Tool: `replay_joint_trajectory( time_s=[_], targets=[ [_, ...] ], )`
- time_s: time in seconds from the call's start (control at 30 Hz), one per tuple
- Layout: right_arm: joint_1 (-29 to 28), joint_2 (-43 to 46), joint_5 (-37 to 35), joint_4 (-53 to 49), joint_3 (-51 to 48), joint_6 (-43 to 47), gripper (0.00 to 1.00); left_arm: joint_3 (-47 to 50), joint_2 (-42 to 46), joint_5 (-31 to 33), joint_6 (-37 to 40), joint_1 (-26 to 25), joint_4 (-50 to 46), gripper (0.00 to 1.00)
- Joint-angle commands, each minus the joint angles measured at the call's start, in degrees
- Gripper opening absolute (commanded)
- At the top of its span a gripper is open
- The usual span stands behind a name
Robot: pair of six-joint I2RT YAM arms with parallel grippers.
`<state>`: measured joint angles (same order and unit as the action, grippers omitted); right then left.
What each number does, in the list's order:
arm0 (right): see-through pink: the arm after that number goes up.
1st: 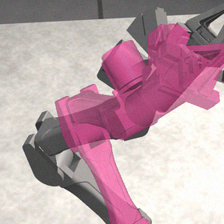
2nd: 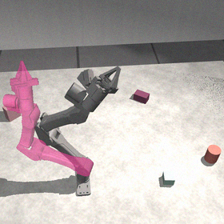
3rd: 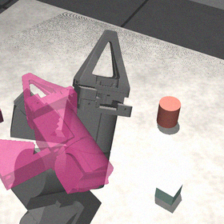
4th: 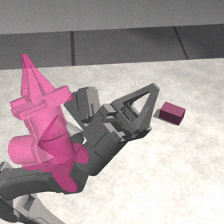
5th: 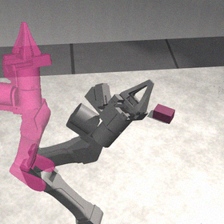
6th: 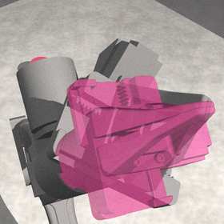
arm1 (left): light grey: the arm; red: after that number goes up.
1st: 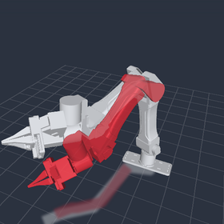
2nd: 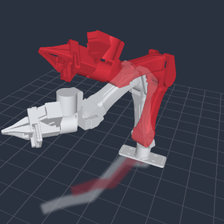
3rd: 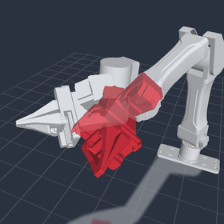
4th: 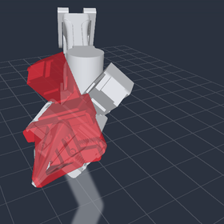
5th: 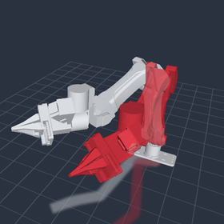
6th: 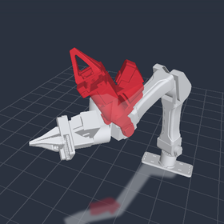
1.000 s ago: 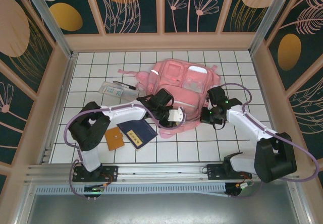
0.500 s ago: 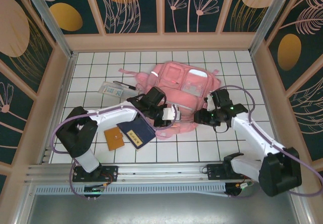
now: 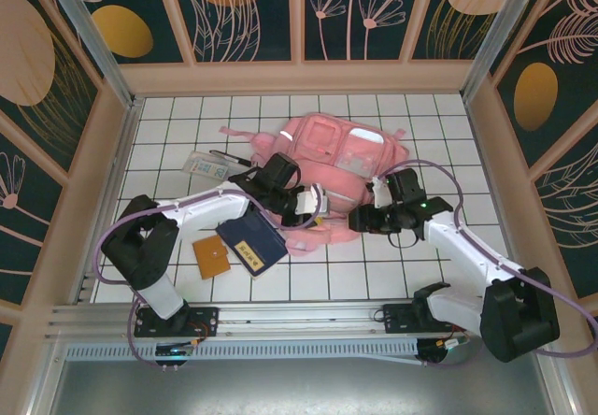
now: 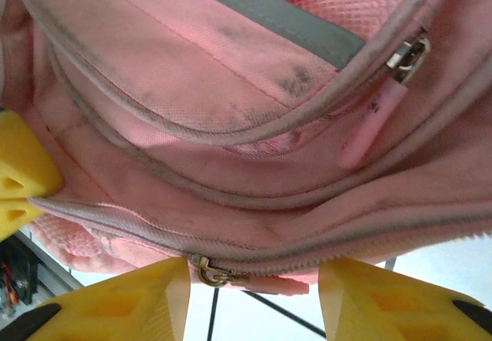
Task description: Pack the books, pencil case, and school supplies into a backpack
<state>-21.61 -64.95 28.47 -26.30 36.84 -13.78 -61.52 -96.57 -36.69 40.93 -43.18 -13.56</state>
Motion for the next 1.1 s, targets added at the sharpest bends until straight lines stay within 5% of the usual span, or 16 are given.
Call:
replay_joint_trajectory(
  time_s=[0.0, 0.17, 0.3, 0.43, 0.53, 0.8, 1.07],
  targets=[
    [-0.7, -2.0, 5.0, 7.9, -1.3, 3.5, 0.45, -1.8, -0.5, -4.9, 1.1, 1.1, 1.2, 0.00],
    [-1.9, -5.1, 4.8, 10.2, 0.3, 6.3, 0.40, -2.0, -1.1, -5.6, 1.1, 1.2, 2.1, 0.00],
    [-1.8, -5.8, 3.4, 9.1, 1.9, 7.4, 0.12, -2.5, -1.2, -5.3, 0.9, 1.3, 2.1, 0.00],
    [-1.8, -7.1, 0.1, 7.2, 2.8, 5.9, 0.00, -3.1, -1.3, -4.7, 0.5, 1.6, 2.0, 0.00],
    [-2.1, -7.1, -2.7, 6.1, 2.5, 4.0, 0.00, -3.3, -1.3, -3.9, 0.6, 1.8, 1.8, 0.00],
    [-1.1, -10.1, -25.3, -5.8, 6.9, -5.4, 0.00, -0.3, -0.7, 0.1, 5.1, 1.9, -0.2, 0.00],
    [0.9, -14.2, -29.2, -8.1, 8.7, -7.0, 0.00, 3.2, -1.1, 5.4, 7.0, 1.8, -1.7, 0.00]
  ],
)
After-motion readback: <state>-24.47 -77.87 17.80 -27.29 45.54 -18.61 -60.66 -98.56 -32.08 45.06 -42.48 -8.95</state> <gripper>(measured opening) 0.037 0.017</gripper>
